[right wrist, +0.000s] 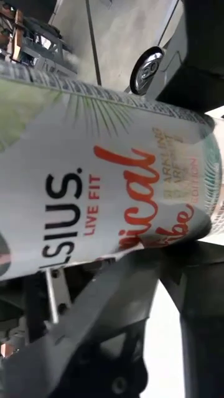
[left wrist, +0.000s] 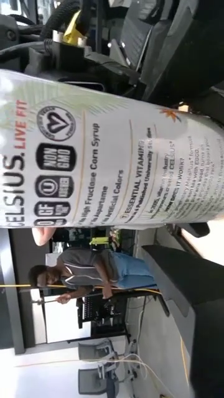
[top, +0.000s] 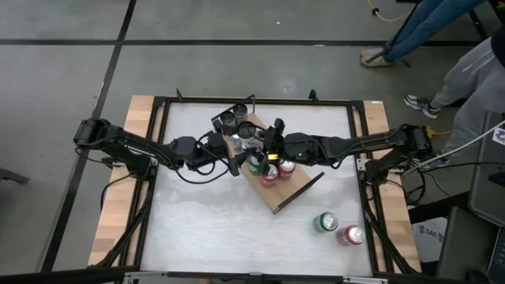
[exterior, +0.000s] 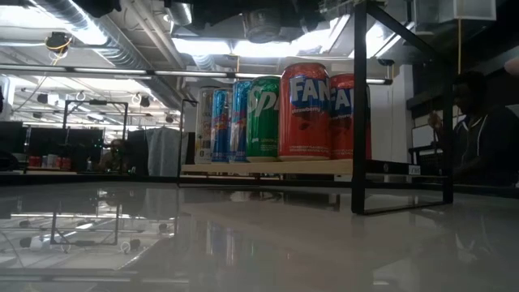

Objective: Place canned beverage on shelf
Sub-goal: Put the white yellow soda can on the shelf aligned with the other white yellow soda cans

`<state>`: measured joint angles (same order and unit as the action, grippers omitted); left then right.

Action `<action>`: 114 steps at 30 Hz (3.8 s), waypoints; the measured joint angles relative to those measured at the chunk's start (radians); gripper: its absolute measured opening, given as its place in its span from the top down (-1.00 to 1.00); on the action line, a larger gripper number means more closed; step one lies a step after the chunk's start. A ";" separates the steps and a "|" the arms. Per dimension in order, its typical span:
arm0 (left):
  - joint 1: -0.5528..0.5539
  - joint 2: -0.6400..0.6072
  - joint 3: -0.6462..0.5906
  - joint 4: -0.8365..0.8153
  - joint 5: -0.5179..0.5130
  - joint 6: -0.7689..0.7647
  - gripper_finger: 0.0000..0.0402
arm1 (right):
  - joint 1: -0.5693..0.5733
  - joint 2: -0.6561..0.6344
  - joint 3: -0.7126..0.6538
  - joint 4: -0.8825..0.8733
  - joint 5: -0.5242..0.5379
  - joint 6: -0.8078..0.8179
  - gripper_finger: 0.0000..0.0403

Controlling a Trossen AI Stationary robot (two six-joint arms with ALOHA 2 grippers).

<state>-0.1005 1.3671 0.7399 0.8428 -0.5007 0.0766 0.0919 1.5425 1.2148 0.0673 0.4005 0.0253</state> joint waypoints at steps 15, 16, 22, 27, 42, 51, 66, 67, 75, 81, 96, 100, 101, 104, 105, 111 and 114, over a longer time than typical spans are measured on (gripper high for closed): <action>0.005 0.003 0.000 0.007 0.006 0.003 -0.70 | 0.000 0.000 0.000 -0.001 0.000 0.000 -0.23; 0.008 0.003 0.000 0.007 0.013 0.003 -0.66 | 0.000 0.000 0.000 -0.001 0.000 0.000 -0.23; 0.023 0.003 0.000 0.003 0.032 0.004 -0.43 | -0.001 0.000 0.000 -0.008 0.001 0.001 -0.23; 0.023 0.002 0.000 0.003 0.033 0.028 -0.20 | -0.001 0.000 0.000 -0.009 0.001 -0.002 -0.23; 0.023 0.002 0.000 0.003 0.031 0.038 -0.07 | -0.001 0.000 0.000 -0.010 0.000 -0.003 -0.23; 0.023 0.002 0.000 0.001 0.025 0.045 -0.06 | -0.020 0.000 0.000 -0.012 -0.038 -0.004 -0.45; 0.024 0.002 0.000 0.000 0.018 0.041 -0.06 | -0.027 -0.097 0.000 -0.243 -0.107 -0.007 -0.97; 0.024 0.002 0.000 0.000 0.018 0.041 -0.06 | -0.027 -0.111 0.000 -0.269 -0.107 -0.011 -0.96; 0.024 0.002 0.000 -0.016 0.023 0.032 -0.06 | -0.027 -0.246 0.000 -0.367 -0.107 -0.217 -0.95; 0.024 0.002 0.000 -0.083 0.094 -0.019 -0.07 | -0.027 -0.285 0.097 -0.361 -0.135 -0.309 -0.95; 0.023 0.002 0.000 -0.133 0.155 -0.023 -0.08 | -0.075 -0.126 0.340 -0.391 -0.492 -0.346 -0.95; 0.018 0.002 0.000 -0.167 0.156 -0.024 -0.09 | -0.074 -0.080 0.370 -0.439 -0.496 -0.346 -0.95; 0.016 0.002 0.000 -0.175 0.156 -0.025 -0.09 | -0.073 -0.072 0.373 -0.438 -0.497 -0.346 -0.95; 0.012 0.002 0.000 -0.182 0.156 -0.037 -0.09 | -0.073 -0.051 0.373 -0.438 -0.498 -0.346 -0.95; 0.011 0.002 0.000 -0.182 0.158 -0.041 -0.09 | -0.073 -0.047 0.373 -0.439 -0.498 -0.346 -0.95; 0.012 0.002 0.000 -0.182 0.185 -0.044 -0.09 | -0.074 -0.026 0.373 -0.438 -0.497 -0.319 -0.95; 0.012 0.002 0.000 -0.185 0.185 -0.044 -0.09 | -0.081 -0.024 0.373 -0.455 -0.496 -0.315 -0.95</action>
<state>-0.0883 1.3689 0.7399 0.6582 -0.3156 0.0322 0.0113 1.5180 1.5875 -0.3872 -0.0959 -0.2897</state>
